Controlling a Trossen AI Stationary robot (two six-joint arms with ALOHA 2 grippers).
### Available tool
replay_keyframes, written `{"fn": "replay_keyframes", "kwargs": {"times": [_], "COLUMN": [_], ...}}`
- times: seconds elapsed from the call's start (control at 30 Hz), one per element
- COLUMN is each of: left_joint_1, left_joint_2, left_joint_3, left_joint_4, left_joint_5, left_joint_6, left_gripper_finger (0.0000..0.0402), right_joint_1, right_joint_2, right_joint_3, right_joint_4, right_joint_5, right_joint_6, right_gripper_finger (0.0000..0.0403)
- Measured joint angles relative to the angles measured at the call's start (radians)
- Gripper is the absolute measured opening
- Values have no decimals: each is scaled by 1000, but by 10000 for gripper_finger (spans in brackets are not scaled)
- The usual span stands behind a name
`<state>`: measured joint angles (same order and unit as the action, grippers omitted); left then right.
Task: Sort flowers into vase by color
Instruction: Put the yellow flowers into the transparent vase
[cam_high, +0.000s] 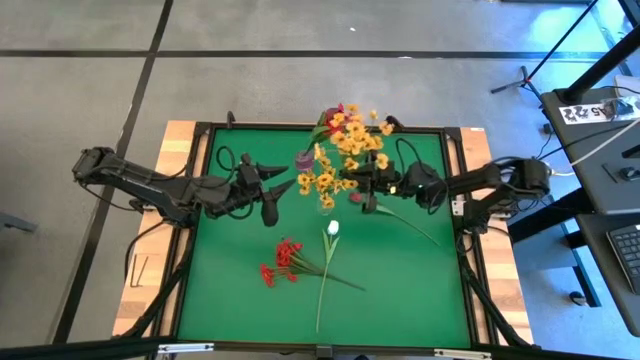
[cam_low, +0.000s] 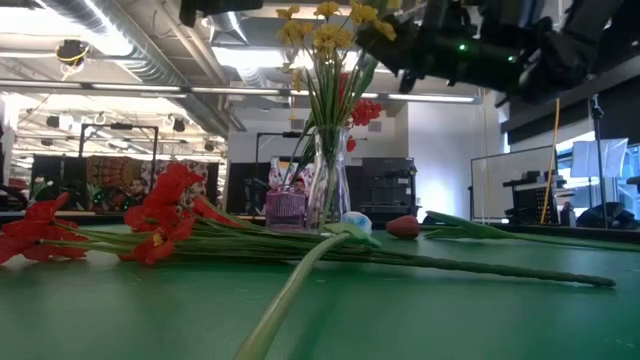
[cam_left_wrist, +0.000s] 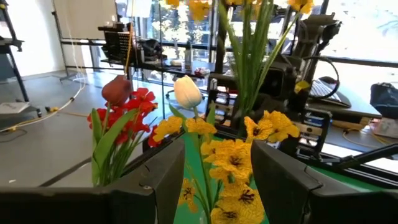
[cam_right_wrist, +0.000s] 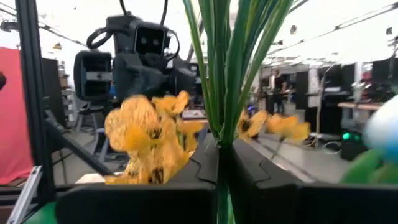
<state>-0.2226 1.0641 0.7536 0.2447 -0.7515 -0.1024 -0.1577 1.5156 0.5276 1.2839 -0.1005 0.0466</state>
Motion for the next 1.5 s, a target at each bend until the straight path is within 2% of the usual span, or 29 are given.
{"fn": "replay_keyframes", "kwargs": {"times": [0.47, 1.17, 1.3, 1.5], "left_joint_1": [0, 0, 0, 0], "left_joint_2": [0, 0, 0, 0], "left_joint_3": [0, 0, 0, 0], "left_joint_4": [-10, -11, -12, -23], "left_joint_5": [11, 10, 10, 10], "left_joint_6": [-2, -3, -3, -9], "left_gripper_finger": [180, 180, 180, 180], "right_joint_1": [0, 0, 0, 0], "right_joint_2": [138, 143, 143, 143], "right_joint_3": [41, 42, 42, 42], "right_joint_4": [-9, -91, -135, -195], "right_joint_5": [-9, -6, -6, -6], "right_joint_6": [2, -73, -79, -82], "right_gripper_finger": [16, 21, 46, 118]}}
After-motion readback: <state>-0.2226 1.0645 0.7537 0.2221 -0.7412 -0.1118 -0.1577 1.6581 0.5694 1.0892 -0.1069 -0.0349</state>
